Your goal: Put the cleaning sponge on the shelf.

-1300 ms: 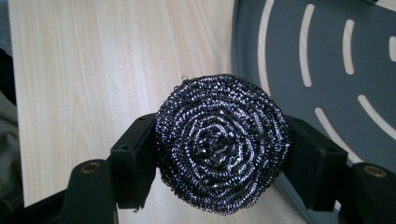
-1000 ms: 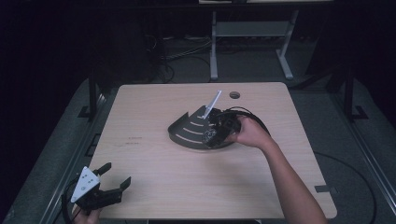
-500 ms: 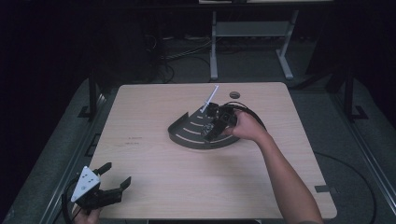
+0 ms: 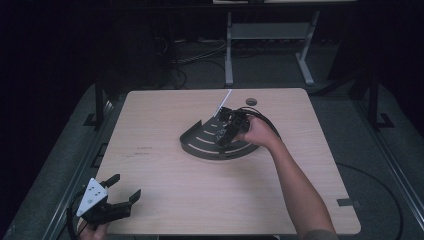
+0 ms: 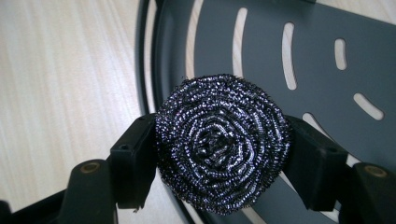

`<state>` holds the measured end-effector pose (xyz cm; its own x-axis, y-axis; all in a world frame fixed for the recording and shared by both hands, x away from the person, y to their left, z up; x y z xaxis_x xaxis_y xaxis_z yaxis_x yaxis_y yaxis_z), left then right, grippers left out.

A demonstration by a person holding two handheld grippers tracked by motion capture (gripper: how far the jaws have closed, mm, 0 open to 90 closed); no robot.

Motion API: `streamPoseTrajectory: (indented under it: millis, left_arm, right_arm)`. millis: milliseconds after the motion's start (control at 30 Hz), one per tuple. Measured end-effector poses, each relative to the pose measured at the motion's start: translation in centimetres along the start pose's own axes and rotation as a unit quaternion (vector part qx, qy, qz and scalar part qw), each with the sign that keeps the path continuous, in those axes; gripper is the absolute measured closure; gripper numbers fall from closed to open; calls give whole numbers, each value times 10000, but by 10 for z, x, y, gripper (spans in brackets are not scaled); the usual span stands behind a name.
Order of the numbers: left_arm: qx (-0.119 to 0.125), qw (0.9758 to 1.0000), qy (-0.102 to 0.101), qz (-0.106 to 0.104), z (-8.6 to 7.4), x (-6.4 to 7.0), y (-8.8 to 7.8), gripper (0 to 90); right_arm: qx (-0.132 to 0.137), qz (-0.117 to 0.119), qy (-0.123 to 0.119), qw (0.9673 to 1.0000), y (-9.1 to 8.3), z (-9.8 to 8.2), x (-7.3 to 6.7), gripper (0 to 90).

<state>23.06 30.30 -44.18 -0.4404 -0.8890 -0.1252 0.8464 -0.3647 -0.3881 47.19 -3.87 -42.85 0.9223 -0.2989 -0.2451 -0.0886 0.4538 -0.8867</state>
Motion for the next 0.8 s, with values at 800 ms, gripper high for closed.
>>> streamPoseTrajectory:
  millis: [800]
  left_arm:
    - [-28, 10000, 16, -18, 0, 1, 1, 132]
  right_arm:
    - [-28, -155, 513, 9986, 30, 2, 27, 311]
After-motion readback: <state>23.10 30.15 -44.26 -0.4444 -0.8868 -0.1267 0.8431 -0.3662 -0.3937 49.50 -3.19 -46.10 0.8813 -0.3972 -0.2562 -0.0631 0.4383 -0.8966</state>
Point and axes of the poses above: each handheld gripper's, and its own axes: y roughly forward along the jaws, z roughly out of its top, x roughly to its right, the point moved 4 cm from there along y, roughly forward along the jaws, and after that the axes turned 7 degrees about z, right-handed, at the moved point
